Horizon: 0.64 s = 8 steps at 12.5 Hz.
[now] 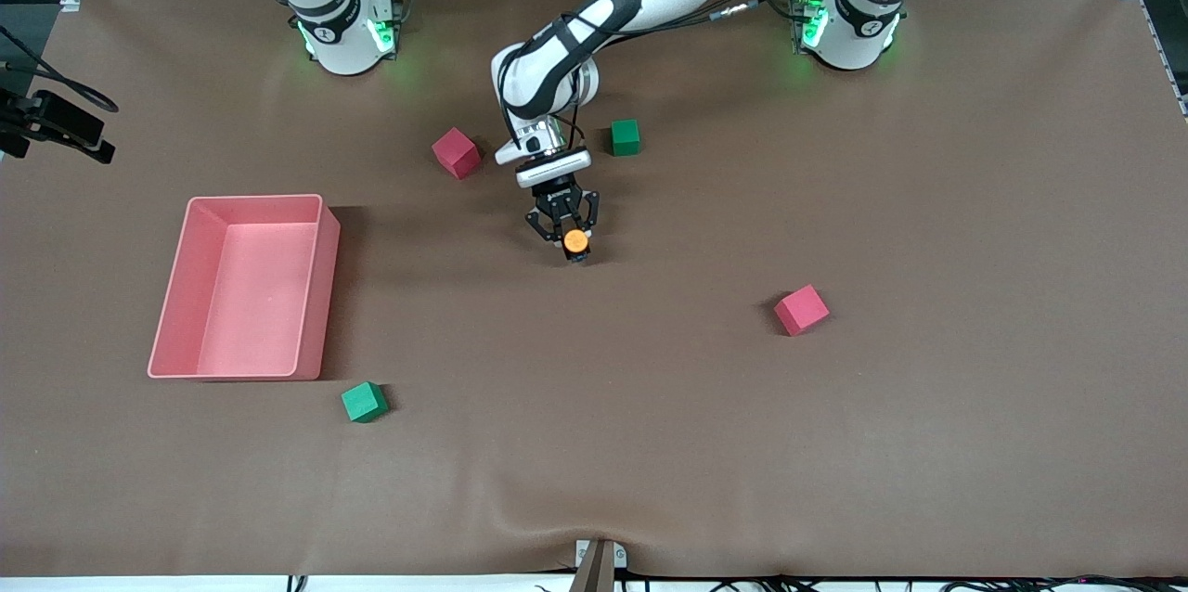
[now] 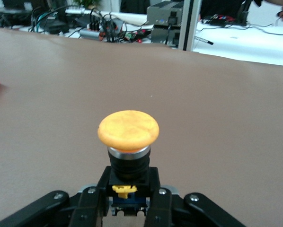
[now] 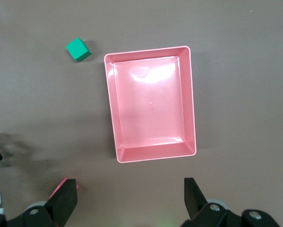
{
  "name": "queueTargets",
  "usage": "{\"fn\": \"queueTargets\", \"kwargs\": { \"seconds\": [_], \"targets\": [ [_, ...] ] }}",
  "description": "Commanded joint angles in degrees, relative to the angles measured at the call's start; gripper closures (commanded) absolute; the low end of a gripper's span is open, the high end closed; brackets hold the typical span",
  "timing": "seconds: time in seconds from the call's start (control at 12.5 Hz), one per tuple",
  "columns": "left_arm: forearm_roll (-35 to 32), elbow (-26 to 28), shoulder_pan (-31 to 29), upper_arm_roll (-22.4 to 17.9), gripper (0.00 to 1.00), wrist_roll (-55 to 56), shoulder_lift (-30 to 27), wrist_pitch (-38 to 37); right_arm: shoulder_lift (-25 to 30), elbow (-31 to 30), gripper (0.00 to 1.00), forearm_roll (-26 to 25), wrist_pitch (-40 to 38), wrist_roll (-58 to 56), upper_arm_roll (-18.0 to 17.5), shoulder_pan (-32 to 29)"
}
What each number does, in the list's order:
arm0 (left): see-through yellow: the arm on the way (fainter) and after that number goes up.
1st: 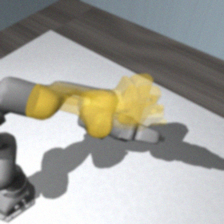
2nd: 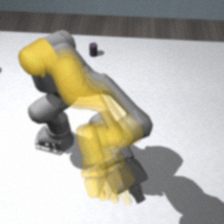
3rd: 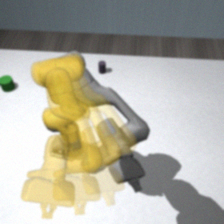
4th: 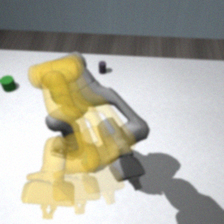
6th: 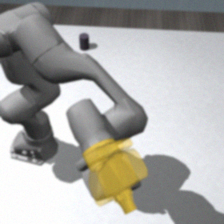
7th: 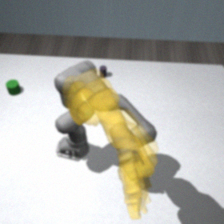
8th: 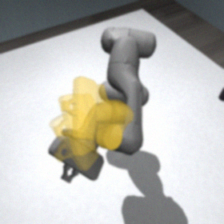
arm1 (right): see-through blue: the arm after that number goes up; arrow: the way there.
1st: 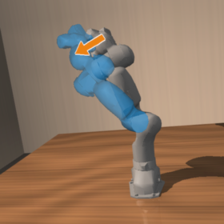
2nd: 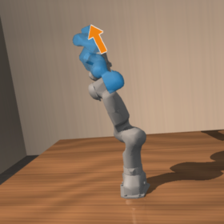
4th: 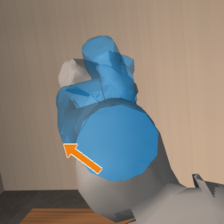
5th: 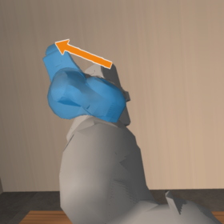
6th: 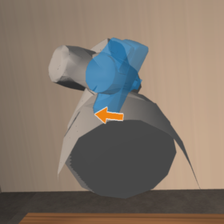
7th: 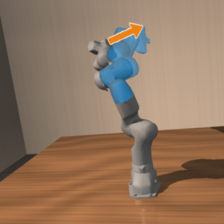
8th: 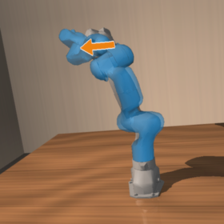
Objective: Place and upright button with both arms
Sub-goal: 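Lower the button upright onto the table with the left gripper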
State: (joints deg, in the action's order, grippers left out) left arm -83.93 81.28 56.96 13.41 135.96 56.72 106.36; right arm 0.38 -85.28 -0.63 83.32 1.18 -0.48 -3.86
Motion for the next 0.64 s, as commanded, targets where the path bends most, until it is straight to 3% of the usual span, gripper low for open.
{"fn": "queueTargets", "kwargs": {
  "seconds": [0.0,0.48,0.56],
  "targets": [
    [-4.7,-0.8,0.4,-0.7,1.00,2.2,2.7,-1.2,-0.3,1.0,0.00,-0.1,-0.5,0.4,-0.6,-0.6],
    [-7.1,-0.9,2.6,-3.6,1.00,2.7,6.2,-3.1,-0.3,1.0,0.00,-0.1,-0.5,0.5,-0.6,-0.6],
    [-7.0,-0.8,2.7,-3.6,0.87,2.6,6.2,-3.1,-0.3,1.0,0.00,-0.1,-0.5,0.5,-0.5,-0.6]
  ]
}}
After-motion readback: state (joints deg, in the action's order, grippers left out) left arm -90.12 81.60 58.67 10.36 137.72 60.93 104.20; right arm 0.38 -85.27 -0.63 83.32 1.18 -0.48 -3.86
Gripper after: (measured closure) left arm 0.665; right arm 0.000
